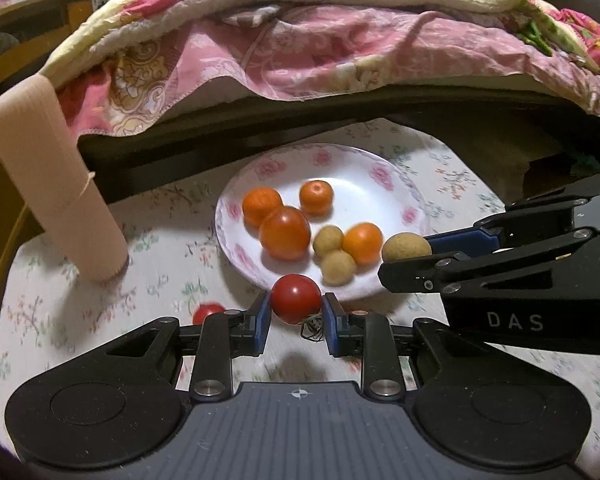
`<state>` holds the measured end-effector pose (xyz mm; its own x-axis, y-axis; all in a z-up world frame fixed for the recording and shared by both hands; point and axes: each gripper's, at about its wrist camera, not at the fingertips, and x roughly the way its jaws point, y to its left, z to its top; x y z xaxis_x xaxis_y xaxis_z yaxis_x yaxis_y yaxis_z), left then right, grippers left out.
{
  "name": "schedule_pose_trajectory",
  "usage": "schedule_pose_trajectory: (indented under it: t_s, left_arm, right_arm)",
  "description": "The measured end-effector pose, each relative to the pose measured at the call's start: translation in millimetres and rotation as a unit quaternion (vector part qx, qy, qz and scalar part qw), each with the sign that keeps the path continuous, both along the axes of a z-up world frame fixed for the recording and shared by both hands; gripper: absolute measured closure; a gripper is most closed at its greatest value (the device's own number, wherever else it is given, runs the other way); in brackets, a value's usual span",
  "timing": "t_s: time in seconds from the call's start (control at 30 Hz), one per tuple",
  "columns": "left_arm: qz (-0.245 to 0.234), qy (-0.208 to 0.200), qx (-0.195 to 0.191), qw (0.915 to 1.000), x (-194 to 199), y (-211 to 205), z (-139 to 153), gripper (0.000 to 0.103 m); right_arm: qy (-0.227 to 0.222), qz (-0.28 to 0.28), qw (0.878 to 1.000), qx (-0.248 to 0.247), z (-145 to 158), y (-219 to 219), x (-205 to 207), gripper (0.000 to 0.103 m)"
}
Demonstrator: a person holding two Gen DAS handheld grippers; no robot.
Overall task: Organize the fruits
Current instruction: 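Carry the cherry tomato with the left tool while the right carries the yellow fruit to the plate, then open both tools over the plate to drop the cherry tomato and yellow fruit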
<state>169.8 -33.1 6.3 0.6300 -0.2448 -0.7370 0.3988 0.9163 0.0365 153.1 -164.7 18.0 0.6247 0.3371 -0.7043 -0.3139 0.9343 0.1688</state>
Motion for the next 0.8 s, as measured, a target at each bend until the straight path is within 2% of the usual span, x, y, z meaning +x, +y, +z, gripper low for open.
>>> schedule_pose_trajectory:
  t_s: [0.27,0.4,0.6,0.7,0.8]
  left_arm:
    - [-0.003,-0.002,0.017,0.9998,30,-17,-13,0.069]
    - [-0.002,0.002,0.012,0.9999,36,-19,-16,0.069]
    - [0.003,0.003,0.010,0.9999,39,-19,-16,0.062]
    - [0.001,-0.001,0.009,1.0000,39,-17,-13,0.054]
    - [0.003,-0.006,0.009,0.9999,37,-15,-7,0.052]
  right_arm:
    - [0.002,-0.013,1.000,-0.012,-12,-9,40,0.074]
    - [0.010,-0.018,1.000,-0.009,-20,-15,52,0.073]
    - [0.004,-0.021,1.000,-0.012,-24,-17,57,0.073]
    - [0.000,-0.024,1.000,-0.013,-22,-18,59,0.073]
    - [-0.005,-0.024,1.000,-0.007,-18,-18,59,0.069]
